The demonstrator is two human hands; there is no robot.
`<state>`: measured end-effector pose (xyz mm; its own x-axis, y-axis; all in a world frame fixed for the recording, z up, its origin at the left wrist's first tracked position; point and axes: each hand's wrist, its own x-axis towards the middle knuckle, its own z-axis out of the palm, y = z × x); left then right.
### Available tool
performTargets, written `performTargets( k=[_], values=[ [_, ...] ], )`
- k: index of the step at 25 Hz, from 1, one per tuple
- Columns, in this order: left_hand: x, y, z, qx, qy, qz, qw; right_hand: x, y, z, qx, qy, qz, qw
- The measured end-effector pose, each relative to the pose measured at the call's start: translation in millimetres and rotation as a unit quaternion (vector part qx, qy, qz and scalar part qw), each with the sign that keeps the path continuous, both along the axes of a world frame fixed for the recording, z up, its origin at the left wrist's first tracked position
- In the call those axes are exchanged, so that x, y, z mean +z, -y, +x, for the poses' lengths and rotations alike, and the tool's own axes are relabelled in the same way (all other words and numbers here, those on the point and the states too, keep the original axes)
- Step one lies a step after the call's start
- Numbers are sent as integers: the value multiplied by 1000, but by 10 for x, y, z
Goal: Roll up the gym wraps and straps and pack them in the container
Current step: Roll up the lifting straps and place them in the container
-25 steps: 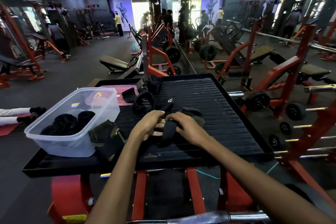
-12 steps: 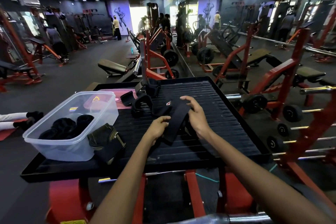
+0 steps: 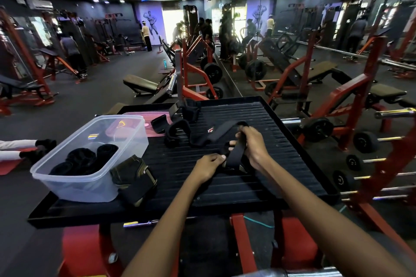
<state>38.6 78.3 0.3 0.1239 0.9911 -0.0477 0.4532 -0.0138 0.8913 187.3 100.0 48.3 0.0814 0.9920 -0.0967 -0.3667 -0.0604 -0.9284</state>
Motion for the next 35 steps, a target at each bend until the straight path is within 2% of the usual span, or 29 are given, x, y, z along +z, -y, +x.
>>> performTargets(
  k=[2, 3, 4, 6, 7, 10, 13, 15, 19, 22, 26, 30, 32, 35],
  values=[
    [-12, 29, 37, 9, -31, 18, 999, 10, -58, 21, -42, 13, 3, 999],
    [-28, 37, 52, 17, -36, 32, 999, 2, -83, 43, -76, 53, 1, 996],
    [-47, 44, 52, 23, -34, 43, 998, -31, -131, 85, -114, 134, -10, 984],
    [-78, 59, 45, 33, -17, 43, 998, -97, -168, 159, -156, 326, -56, 931],
    [-73, 73, 48, 40, -2, 36, 999, -122, -168, 164, -139, 341, -74, 927],
    [-69, 72, 61, 81, 123, -3, 989, -204, -147, 95, -71, 215, -79, 971],
    [-44, 72, 54, 128, 304, -57, 942, -258, -134, 24, -75, 159, -44, 983],
    [-79, 39, 23, 132, 355, -85, 922, -260, -130, -24, -71, 120, -11, 990],
    [-143, 13, -34, 101, 331, -54, 937, -241, -41, -122, -20, 20, 32, 999],
    [-69, 63, -38, 139, 313, 8, 939, -275, -47, -118, 9, -33, 59, 998],
    [-78, 7, -63, 179, 356, 30, 917, -265, -70, -78, 24, -5, 74, 997],
    [-61, 18, -67, 209, 336, 60, 916, -166, -53, -135, -9, 103, 132, 986],
    [-44, 33, -67, 207, 322, 83, 920, -37, -34, -169, -17, 125, 156, 980],
    [-75, 18, -84, 204, 302, 83, 927, 161, 38, -191, 32, 127, 114, 985]
  ],
)
